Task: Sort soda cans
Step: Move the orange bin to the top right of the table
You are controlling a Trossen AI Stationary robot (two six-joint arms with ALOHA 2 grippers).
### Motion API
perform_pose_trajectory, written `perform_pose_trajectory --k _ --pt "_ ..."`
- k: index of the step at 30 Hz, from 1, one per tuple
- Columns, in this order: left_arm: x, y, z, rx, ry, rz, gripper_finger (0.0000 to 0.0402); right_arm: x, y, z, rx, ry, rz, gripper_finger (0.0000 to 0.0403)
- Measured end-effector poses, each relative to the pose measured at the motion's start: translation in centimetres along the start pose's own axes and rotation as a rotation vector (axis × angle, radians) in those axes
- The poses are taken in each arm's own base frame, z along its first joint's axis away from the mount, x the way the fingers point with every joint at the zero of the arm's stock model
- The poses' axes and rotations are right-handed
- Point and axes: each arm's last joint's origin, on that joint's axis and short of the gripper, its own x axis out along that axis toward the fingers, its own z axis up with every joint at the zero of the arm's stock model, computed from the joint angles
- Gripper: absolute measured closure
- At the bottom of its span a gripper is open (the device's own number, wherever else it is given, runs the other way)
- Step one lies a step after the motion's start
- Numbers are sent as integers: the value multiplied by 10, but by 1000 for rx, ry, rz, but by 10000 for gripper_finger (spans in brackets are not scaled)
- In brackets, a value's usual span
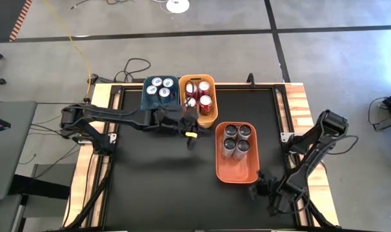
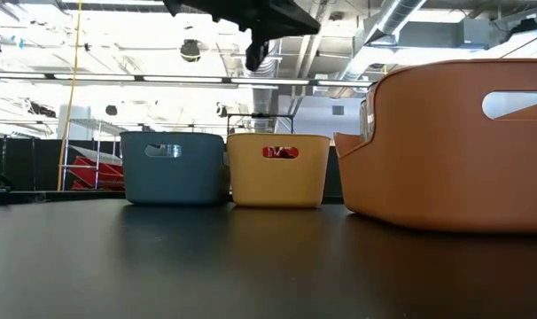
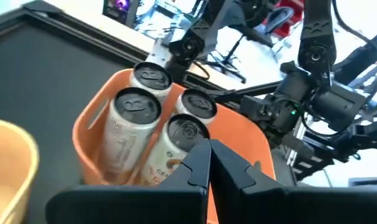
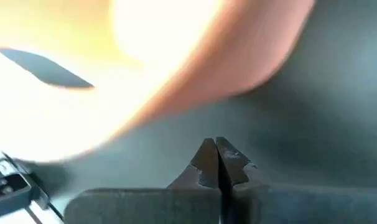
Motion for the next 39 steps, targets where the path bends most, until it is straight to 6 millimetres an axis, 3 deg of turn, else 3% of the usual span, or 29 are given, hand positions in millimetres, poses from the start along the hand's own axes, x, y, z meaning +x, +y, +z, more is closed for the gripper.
perform_pose_trajectory --k 11,16,26,30,39 --pt "-35 -16 7 76 -17 197 401 6 10 10 45 -106 78 403" --pt "-69 -32 23 148 -122 264 401 6 17 7 27 -82 135 403" --pt "-129 -28 33 196 -117 441 401 16 25 -11 -24 -30 239 403" --pt "-138 -26 32 204 -90 478 401 22 28 -10 -6 -58 248 403" --pt "-137 -22 27 219 -31 504 401 28 36 4 44 -87 242 403"
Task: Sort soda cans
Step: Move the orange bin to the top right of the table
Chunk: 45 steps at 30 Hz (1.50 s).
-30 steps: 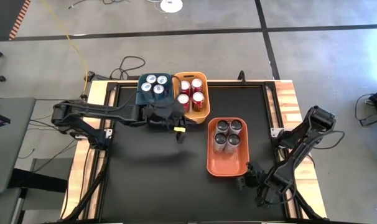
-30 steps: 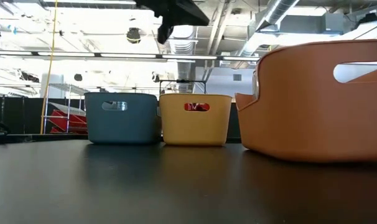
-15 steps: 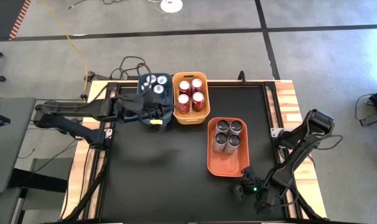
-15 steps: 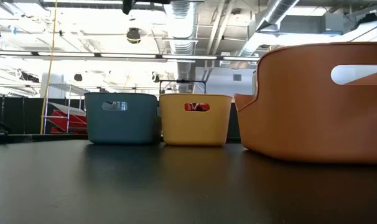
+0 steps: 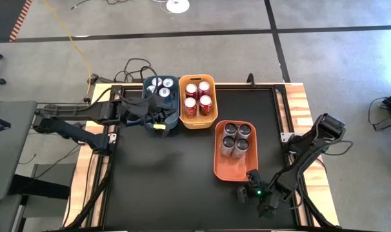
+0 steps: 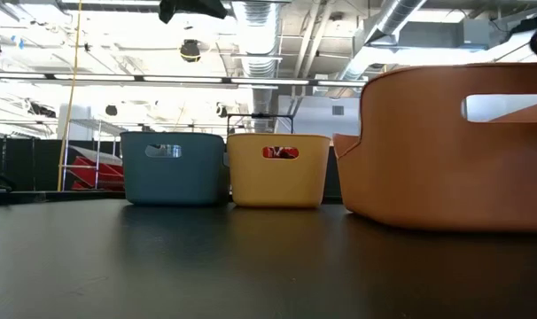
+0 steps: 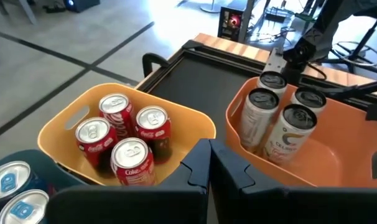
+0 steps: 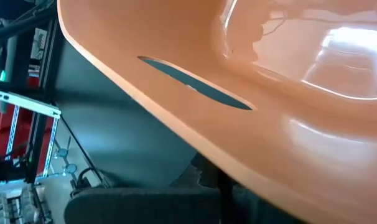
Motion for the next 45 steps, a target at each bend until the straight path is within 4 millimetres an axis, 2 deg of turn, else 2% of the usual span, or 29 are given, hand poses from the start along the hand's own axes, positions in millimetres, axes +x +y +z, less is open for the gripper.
perform_pose_trajectory --k 29,45 --pt "0 1 -4 21 36 5 401 20 -5 34 5 -137 -148 403" --pt "0 1 -4 14 36 4 401 25 -16 59 -15 -224 -323 403"
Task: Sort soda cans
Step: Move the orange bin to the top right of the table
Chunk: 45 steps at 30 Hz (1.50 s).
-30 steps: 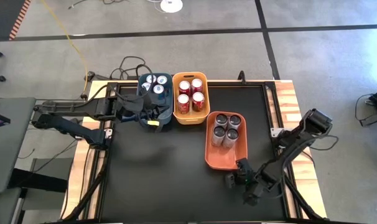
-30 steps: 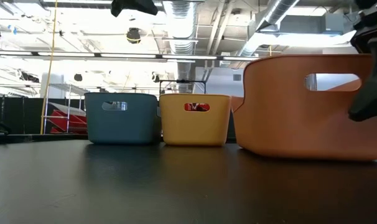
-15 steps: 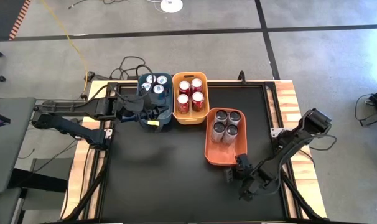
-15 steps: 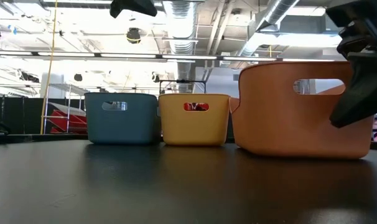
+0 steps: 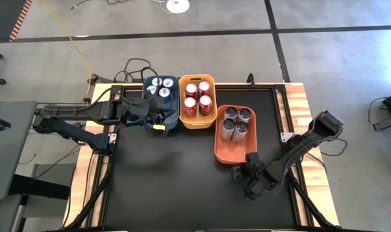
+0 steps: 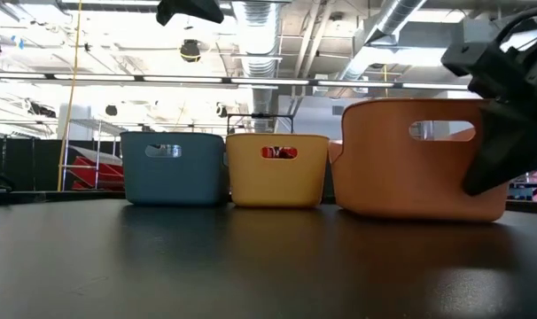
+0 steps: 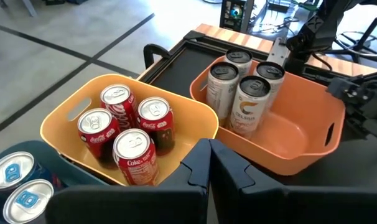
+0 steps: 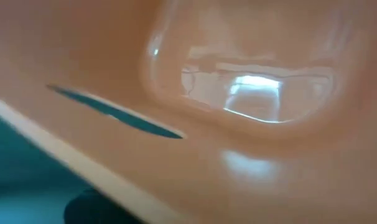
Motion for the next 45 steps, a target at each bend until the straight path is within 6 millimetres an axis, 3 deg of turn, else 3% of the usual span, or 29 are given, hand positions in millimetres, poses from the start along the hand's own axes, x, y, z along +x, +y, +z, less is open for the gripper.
perform_pose_trajectory --k 10,15,22,45 --pt "0 0 0 -2 0 -2 401 -4 -13 30 -70 -44 -200 403" --pt "2 4 1 -4 0 13 401 -4 -11 45 -123 -60 -220 403" --pt "4 10 2 -9 -1 38 401 12 -3 68 -197 -74 -262 403" --pt "5 14 3 6 1 52 401 63 -4 132 -188 -43 -342 403"
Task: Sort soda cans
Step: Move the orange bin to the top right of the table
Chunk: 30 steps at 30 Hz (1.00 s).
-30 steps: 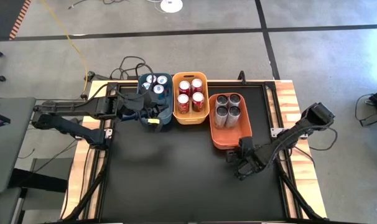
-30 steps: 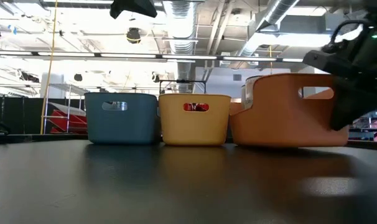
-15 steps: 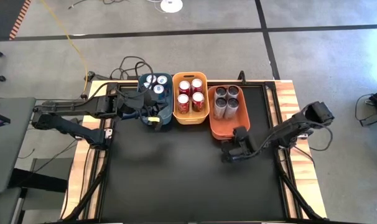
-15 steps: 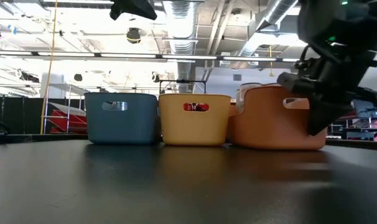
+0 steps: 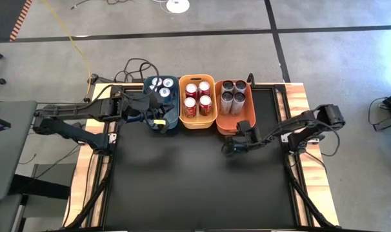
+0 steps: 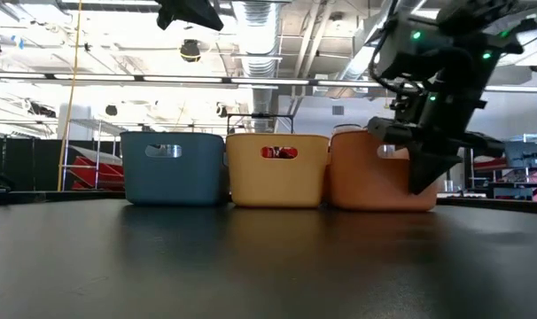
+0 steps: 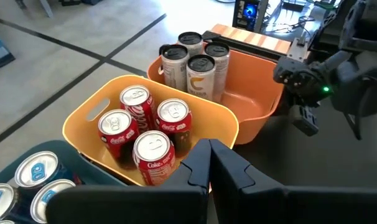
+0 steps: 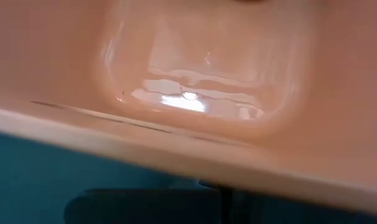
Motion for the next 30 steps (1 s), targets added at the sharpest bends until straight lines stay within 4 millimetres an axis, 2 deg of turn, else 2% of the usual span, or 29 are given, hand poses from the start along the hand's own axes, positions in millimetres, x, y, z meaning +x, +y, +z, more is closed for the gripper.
perform_pose_trajectory --k 13,17,25,30 --pt "4 10 2 6 2 43 401 20 -1 33 -46 2 8 403" --pt "5 15 2 4 2 60 401 23 -3 38 -66 14 3 403" --pt "8 22 3 3 3 91 401 21 -2 34 -72 83 29 401" --pt "9 26 3 -2 8 107 401 14 0 22 -38 151 56 369"
